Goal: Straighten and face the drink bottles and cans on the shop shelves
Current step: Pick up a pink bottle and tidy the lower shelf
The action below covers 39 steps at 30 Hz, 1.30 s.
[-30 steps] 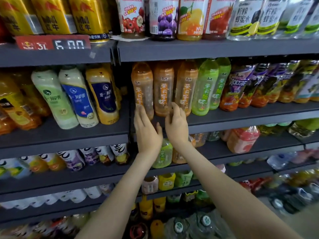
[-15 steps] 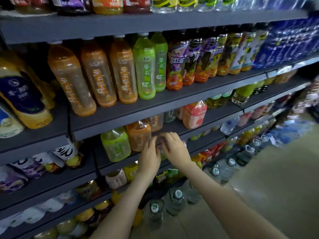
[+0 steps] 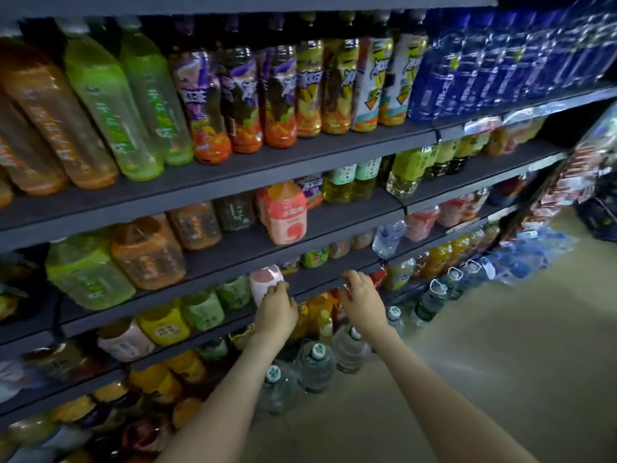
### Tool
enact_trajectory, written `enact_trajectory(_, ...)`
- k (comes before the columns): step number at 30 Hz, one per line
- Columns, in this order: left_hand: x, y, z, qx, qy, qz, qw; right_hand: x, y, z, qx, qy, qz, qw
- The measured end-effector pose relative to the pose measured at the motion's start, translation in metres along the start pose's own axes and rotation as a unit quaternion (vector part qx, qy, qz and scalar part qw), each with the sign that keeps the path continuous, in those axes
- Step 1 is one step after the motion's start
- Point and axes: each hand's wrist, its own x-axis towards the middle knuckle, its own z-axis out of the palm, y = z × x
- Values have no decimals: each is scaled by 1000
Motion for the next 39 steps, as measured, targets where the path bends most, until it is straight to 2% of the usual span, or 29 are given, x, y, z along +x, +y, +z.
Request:
enact_trajectory(6, 10, 74, 54, 7, -5, -19, 1000, 17, 91, -51, 4, 13, 28, 1000)
enact_trajectory(13, 46, 109, 88, 30, -29, -56, 998, 61, 144, -61, 26, -11, 49, 998)
enact_trajectory(19, 92, 145, 122, 27, -74, -66, 995, 106, 188, -67, -1, -45, 73, 996)
enact_trajectory(28, 144, 238, 177, 44, -111, -23, 993, 152, 270, -100, -12, -48, 167, 985)
enact_trajectory(32, 158, 273, 213, 52, -105, -40, 992, 164, 316, -111, -2, -67, 188, 980)
enact_trajectory(39, 170, 352, 286, 29, -53, -112, 992, 198, 431, -138, 9, -117, 165, 979)
